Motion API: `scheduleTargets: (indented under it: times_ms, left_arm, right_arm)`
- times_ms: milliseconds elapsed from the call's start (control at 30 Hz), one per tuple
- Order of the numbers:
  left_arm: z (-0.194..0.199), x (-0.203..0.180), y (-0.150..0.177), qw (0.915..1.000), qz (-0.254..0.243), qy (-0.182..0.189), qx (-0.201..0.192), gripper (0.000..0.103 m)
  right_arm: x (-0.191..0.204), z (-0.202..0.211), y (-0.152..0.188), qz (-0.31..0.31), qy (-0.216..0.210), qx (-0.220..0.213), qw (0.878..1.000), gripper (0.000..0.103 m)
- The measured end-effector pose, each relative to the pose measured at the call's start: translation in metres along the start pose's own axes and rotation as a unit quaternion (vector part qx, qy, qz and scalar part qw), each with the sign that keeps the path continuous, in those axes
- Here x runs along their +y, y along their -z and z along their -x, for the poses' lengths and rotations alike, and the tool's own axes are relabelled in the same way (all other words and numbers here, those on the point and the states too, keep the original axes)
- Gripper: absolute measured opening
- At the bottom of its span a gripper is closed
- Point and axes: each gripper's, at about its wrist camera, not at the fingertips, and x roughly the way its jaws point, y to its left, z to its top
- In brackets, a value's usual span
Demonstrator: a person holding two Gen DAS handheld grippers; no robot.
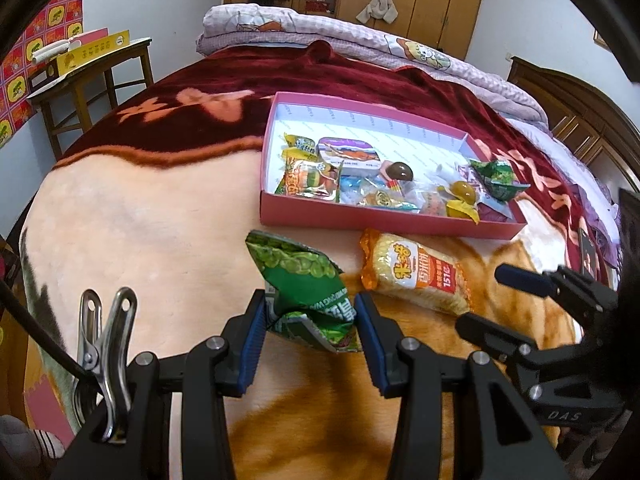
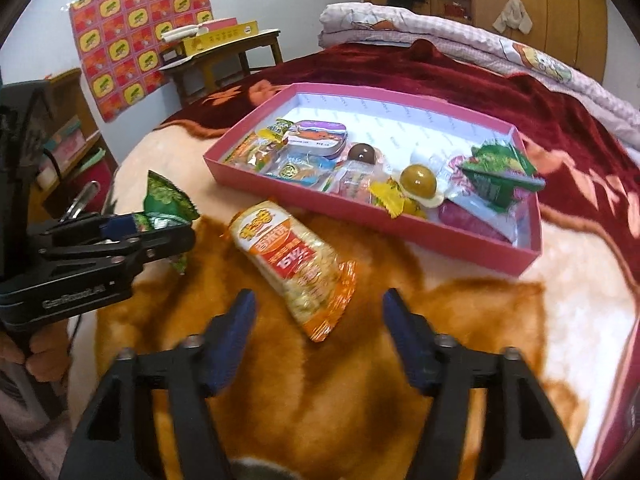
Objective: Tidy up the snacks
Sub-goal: 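Move the right tool to the rice cracker bag and grasp it while the left tool holds the green packet, then carry the green packet over the box with the left tool while the right tool carries the rice cracker bag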
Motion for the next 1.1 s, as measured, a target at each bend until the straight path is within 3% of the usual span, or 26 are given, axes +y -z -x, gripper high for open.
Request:
scheduleTargets:
  times_ms: [233,467,633,1100]
  left_arm:
    - [0.0,0.004,0.0,1.0,0.006,-0.001,-0.002,0.046]
    - [-0.001,0.009,-0.001,1.0,0.01,0.0,0.0,0.046]
    - [-0.001,0.012,-0.001,0.9999,0.011,0.002,0.0,0.046]
    - [0.009,0.008,-0.008,0.9998,0.005,0.016,-0.007,0.046]
  right_arm:
    - [0.007,-0.023,-0.013,0.056,-0.008,0.012,0.998,0.081]
    - [0.014,-0.041,-0.017,0.066,-0.006,0.019,0.998,0.081]
    - [0.014,-0.038,-0.015,0.054,0.006,0.012,0.998,0.065]
    - [0.015,-0.011,-0.003,0.014,-0.021,-0.02,0.999,0.048]
